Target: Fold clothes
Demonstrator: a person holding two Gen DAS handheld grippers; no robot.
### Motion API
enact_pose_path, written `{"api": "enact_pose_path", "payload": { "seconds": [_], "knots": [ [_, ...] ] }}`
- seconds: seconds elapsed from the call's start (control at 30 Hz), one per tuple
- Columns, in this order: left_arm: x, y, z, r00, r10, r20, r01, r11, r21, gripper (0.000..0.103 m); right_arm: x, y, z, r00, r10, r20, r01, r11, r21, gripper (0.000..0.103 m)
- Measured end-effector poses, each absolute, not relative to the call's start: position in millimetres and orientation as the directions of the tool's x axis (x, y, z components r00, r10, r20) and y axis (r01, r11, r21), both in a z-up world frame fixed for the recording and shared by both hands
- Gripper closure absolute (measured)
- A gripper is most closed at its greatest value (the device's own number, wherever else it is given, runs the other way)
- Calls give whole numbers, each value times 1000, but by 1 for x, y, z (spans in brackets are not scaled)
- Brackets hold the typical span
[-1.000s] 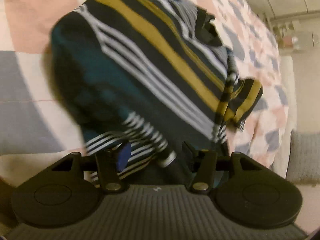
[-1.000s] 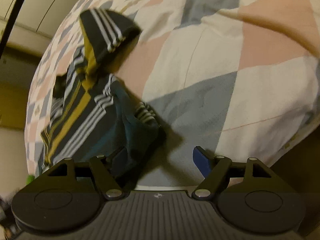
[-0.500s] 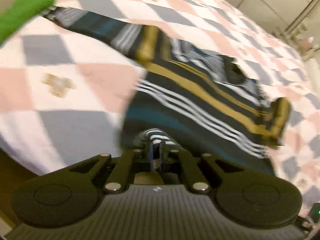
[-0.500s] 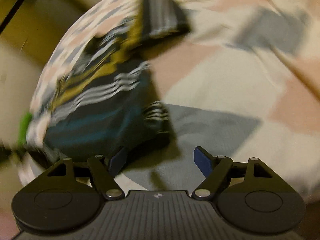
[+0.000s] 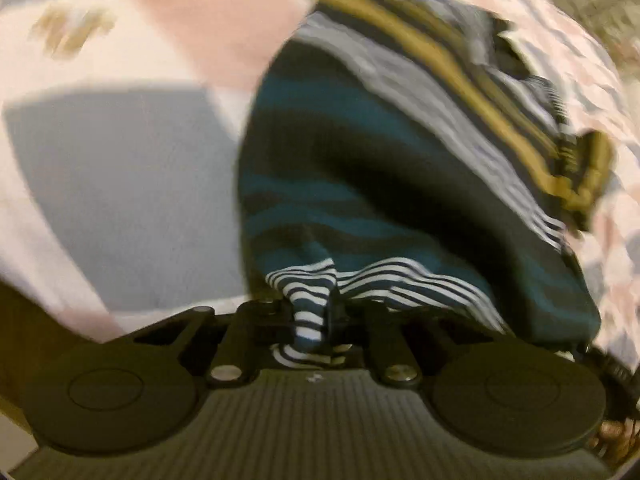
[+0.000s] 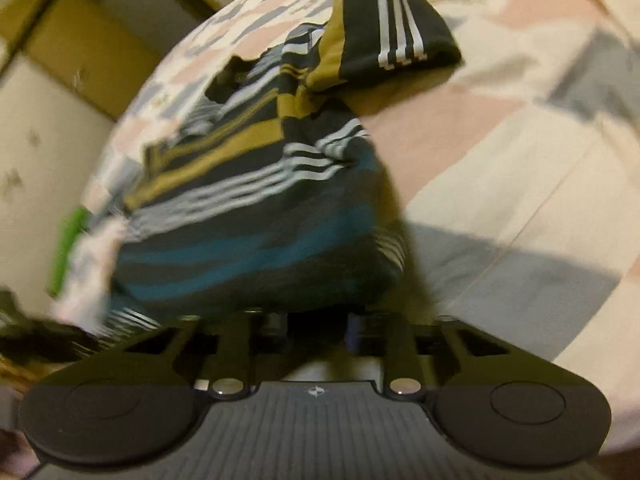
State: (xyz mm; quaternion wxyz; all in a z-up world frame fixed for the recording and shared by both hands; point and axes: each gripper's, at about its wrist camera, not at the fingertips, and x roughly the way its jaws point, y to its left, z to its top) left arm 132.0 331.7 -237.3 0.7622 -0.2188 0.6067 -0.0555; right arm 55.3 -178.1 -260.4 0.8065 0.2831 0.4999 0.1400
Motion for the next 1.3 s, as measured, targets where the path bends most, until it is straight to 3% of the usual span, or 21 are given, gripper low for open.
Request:
{"api": "enact_pose_path", "payload": {
  "seconds": [0.1,0.23,0.3,0.37,0.43,0.5,0.53,0.6,0.8,0.93,1.03,1.2,1.3],
  "knots": [
    [140,351,-179,326,-422,-846,-30,890,-456,95,47,-180,-219,490,573,-657,61,729,682,83],
    [142,393,-152,294,-419,-859,36,903,-429,94,21,-188,-166,533,601,-595,94,657,748,86],
    [137,397,-175,171,-379,-909,63,925,-374,86,1,-191,-159,511,558,-654,188,670,719,85],
    [131,391,-203,50,-269,-962,124,957,-261,88,-11,-183,-169,455,472,-755,293,721,628,79],
    [128,387,-215,23,-192,-981,171,968,-186,91,-21,-172,-180,389,381,-839,390,757,525,66],
    [138,387,-210,76,-214,-974,190,962,-196,90,-30,-162,-191,310,287,-906,476,778,409,65],
    [145,387,-206,109,-233,-966,199,958,-209,89,-33,-158,-193,311,261,-914,511,765,392,59],
    [160,382,-199,176,-257,-950,219,951,-217,89,-30,-153,-189,400,253,-881,542,710,450,51],
    [219,326,-205,304,-293,-906,214,948,-235,86,15,-164,-191,570,224,-791,532,633,562,51],
    [255,282,-220,324,-285,-902,176,955,-239,84,47,-203,-234,689,246,-681,575,387,721,51],
    [275,255,-227,330,-268,-905,160,961,-226,80,76,-232,-260,721,215,-659,588,314,745,50],
    [299,219,-238,309,-228,-923,106,973,-205,76,136,-239,-281,627,175,-759,457,706,540,55],
    [306,204,-242,301,-210,-930,77,978,-195,76,165,-237,-294,646,179,-742,353,792,498,55]
  ]
}}
